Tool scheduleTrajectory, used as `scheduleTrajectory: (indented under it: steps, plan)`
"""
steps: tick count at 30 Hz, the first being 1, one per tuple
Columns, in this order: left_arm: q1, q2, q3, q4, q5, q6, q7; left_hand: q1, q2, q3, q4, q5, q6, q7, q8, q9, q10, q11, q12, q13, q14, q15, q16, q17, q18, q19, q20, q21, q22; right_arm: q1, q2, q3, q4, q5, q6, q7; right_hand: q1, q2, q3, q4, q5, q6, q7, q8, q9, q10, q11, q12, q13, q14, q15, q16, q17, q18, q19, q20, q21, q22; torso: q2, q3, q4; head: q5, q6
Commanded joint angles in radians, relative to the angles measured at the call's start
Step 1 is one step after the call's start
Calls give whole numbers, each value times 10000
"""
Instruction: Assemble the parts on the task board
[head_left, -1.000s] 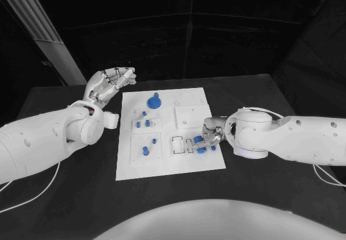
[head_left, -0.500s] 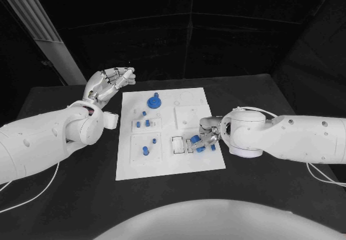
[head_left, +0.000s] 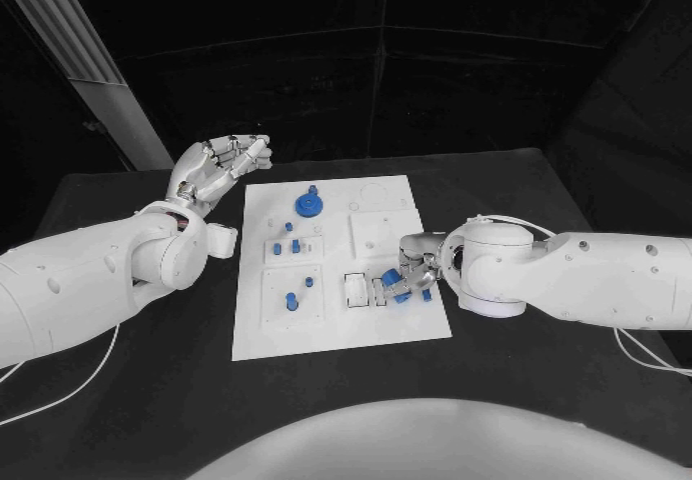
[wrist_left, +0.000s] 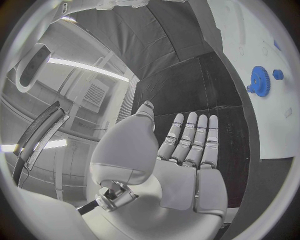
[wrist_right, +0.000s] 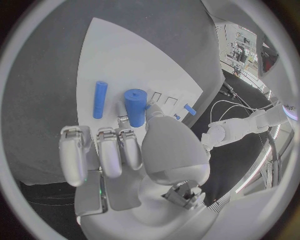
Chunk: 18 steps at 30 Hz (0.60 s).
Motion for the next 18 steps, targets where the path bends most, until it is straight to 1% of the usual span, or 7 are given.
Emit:
scheduleTrajectory:
  steps: [1,3,5,10,12,18]
  plan:
    - [13,-6,7,18,18,129,1356,7,92,-86,1,69,-57,943,60,-16,-88,7,41,-13,-81,-17,70,-10,-174,-3,0,-31,-14,-99,-69,-91,-33,82,-514,142,330,26,661,-693,399,-174,-150,-1318,-1551,1042,24,25,2631,1040,56,24,2633,-74,1035,90,32,2635,-9,0,3,5,2]
    - [13,-10,7,19,18,131,1354,7,92,-86,1,69,-57,943,60,-16,-88,7,41,-13,-81,-17,70,-10,-174,-3,0,-31,-14,-100,-129,-91,2,219,-686,287,441,22,820,-804,657,-68,-176,-1399,-1622,1042,-4,25,2631,1040,36,24,2633,-74,1035,84,32,2635,-4,0,10,22,2]
    - [13,-15,7,19,18,131,1352,7,92,-86,1,69,-57,943,60,-16,-88,7,41,-13,-81,-17,70,-10,-174,-3,0,-31,-14,-100,-193,-91,34,391,-829,456,535,1,973,-915,752,81,-212,-1452,-1676,1042,-35,25,2631,1040,18,24,2633,-74,1035,75,32,2635,-2,4,10,24,2]
    - [12,-22,7,15,18,134,1344,7,92,-86,1,69,-57,943,60,-16,-88,7,41,-13,-81,-17,70,-10,-174,-3,0,-31,-14,-100,-349,-90,121,807,-1225,824,652,-38,1189,-1068,849,253,-258,-1536,-1753,1042,-70,25,2631,1040,-2,24,2633,-74,1035,56,32,2635,-7,1,5,46,2]
    - [12,-23,7,15,18,138,1341,7,96,-91,1,69,-60,943,66,-16,-90,7,47,-13,-85,-16,75,-17,-175,-5,-1,-34,-15,-98,-483,-89,207,1042,-1443,1003,666,-45,1216,-1088,863,278,-261,-1544,-1761,1042,-73,25,2631,1040,-5,24,2633,-74,1035,54,32,2635,-1,6,7,53,2]
    - [10,-19,7,0,18,135,1334,7,103,-100,2,69,-64,944,75,-15,-92,8,56,-12,-91,-15,85,-28,-177,-8,-1,-38,-18,-94,-791,-86,376,1648,-1940,1422,684,-67,1272,-1127,904,338,-261,-1562,-1781,1042,-78,25,2631,1040,-8,24,2633,-74,1035,49,32,2635,-7,-9,4,53,2]
